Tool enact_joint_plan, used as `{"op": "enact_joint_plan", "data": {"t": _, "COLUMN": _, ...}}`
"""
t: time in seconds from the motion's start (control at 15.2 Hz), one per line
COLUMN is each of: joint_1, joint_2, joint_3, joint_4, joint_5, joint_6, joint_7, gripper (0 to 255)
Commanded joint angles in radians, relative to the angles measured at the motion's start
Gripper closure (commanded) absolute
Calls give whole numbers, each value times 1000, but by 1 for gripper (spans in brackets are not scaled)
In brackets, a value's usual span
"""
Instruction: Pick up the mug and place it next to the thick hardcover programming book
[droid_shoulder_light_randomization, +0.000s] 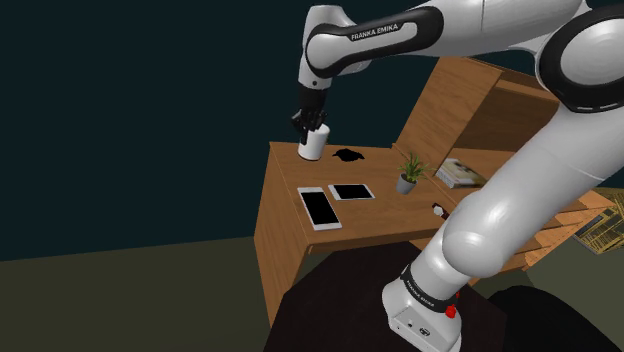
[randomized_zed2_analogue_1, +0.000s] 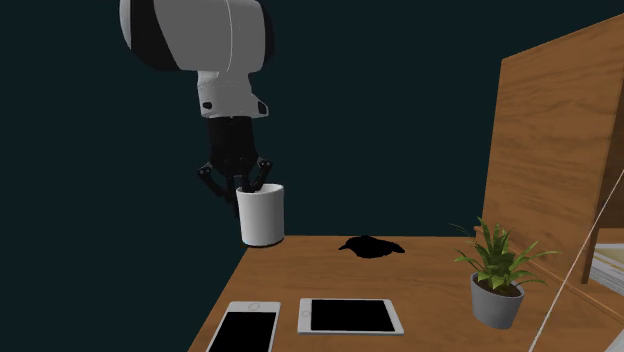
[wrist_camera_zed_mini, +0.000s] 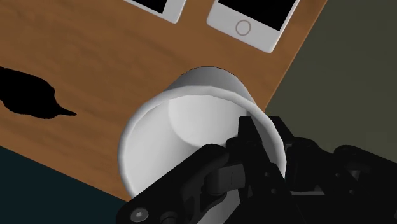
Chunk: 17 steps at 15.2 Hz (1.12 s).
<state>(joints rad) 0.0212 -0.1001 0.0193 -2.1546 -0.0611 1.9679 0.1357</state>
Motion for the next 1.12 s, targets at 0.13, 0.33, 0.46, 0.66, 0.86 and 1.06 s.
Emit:
{"op": "enact_joint_plan", "data": {"t": 0.13, "joint_1": 0, "joint_2": -17, "joint_3": 0, "joint_4": 37, "joint_5": 2, "joint_6": -54, "joint_7": -4, "gripper": 255}}
{"op": "enact_joint_plan", "data": {"t": 0.33, "joint_1": 0, "joint_2": -26, "joint_3": 0, "joint_4": 67, "joint_5": 3, "joint_6": -94, "joint_7": -6, "gripper": 255}}
{"op": "enact_joint_plan", "data": {"t": 0.46, "joint_1": 0, "joint_2": -32, "joint_3": 0, "joint_4": 89, "joint_5": 3, "joint_6": -120, "joint_7": -8, "gripper": 255}}
{"op": "enact_joint_plan", "data": {"t": 0.66, "joint_1": 0, "joint_2": -38, "joint_3": 0, "joint_4": 122, "joint_5": 4, "joint_6": -160, "joint_7": -10, "gripper": 255}}
{"op": "enact_joint_plan", "data": {"t": 0.86, "joint_1": 0, "joint_2": -43, "joint_3": 0, "joint_4": 158, "joint_5": 5, "joint_6": -200, "joint_7": -12, "gripper": 255}}
{"op": "enact_joint_plan", "data": {"t": 1.06, "joint_1": -13, "joint_2": -107, "joint_3": -17, "joint_4": 102, "joint_5": 0, "joint_6": -208, "joint_7": -42, "gripper": 255}}
